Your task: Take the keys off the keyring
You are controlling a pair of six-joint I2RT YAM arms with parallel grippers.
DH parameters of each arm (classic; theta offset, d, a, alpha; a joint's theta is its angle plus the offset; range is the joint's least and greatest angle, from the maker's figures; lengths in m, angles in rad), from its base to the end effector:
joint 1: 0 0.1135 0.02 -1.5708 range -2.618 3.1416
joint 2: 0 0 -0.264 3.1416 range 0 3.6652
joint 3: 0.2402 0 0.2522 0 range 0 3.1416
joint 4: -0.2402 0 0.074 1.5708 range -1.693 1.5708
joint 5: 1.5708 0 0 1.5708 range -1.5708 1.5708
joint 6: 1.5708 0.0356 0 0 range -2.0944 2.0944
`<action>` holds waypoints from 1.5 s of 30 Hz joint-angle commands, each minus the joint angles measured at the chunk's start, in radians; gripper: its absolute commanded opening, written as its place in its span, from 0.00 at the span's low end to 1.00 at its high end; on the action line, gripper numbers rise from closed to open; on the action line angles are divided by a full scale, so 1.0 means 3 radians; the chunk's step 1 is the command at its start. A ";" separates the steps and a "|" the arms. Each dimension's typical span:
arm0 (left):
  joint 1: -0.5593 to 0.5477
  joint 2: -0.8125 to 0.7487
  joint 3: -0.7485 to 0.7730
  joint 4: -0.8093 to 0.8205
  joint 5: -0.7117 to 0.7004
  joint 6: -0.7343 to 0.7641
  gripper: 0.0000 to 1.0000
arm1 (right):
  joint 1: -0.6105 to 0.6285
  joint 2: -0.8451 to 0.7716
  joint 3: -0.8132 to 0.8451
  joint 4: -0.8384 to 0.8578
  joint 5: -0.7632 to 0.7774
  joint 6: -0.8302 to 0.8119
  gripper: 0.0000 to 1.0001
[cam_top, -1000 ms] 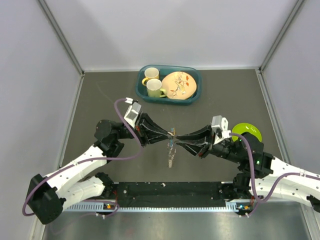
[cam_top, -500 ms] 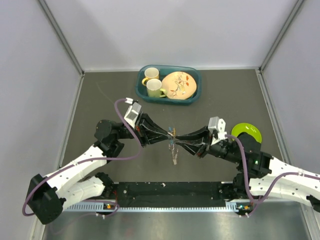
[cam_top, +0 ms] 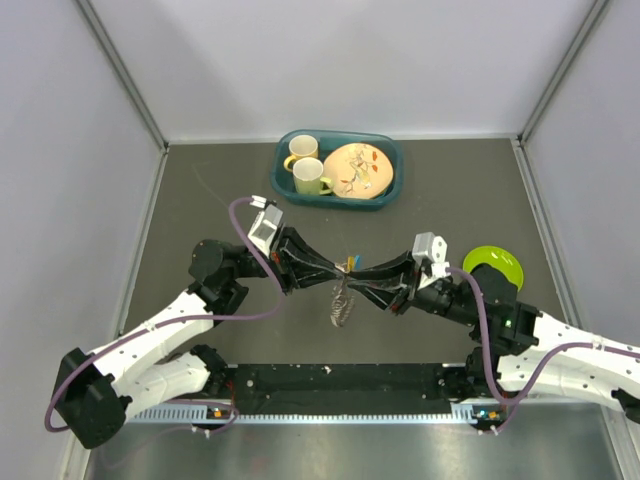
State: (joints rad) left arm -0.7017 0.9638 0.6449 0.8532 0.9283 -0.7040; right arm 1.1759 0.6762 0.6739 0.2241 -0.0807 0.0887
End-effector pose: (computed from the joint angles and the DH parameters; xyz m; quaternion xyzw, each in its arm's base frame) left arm 0.1365 -0.1527 0.3591 0.3884 0.4434 -0.6713 0.4493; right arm 0.0612 0.1543 0.3622 -0.3497 0.5178 0.4815 0.6146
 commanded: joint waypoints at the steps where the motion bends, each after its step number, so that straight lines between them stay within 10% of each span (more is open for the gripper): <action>1: -0.0003 -0.0073 0.0085 0.0285 0.0030 -0.0026 0.00 | -0.0013 0.0001 0.0075 0.0199 -0.0048 0.0047 0.22; 42: -0.0008 0.0004 0.0013 0.0414 0.0153 -0.0113 0.00 | -0.0013 0.0119 0.0055 0.0552 -0.0171 -0.0004 0.00; 45: -0.0013 -0.0109 0.0064 -0.0056 0.0030 0.0173 0.20 | -0.0013 0.0017 0.0049 0.0384 -0.0110 -0.0249 0.00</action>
State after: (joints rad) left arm -0.6937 0.9653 0.6445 0.9771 0.9649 -0.7467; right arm 1.1751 0.7078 0.6792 0.3241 -0.1303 0.0959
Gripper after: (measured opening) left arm 0.110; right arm 0.008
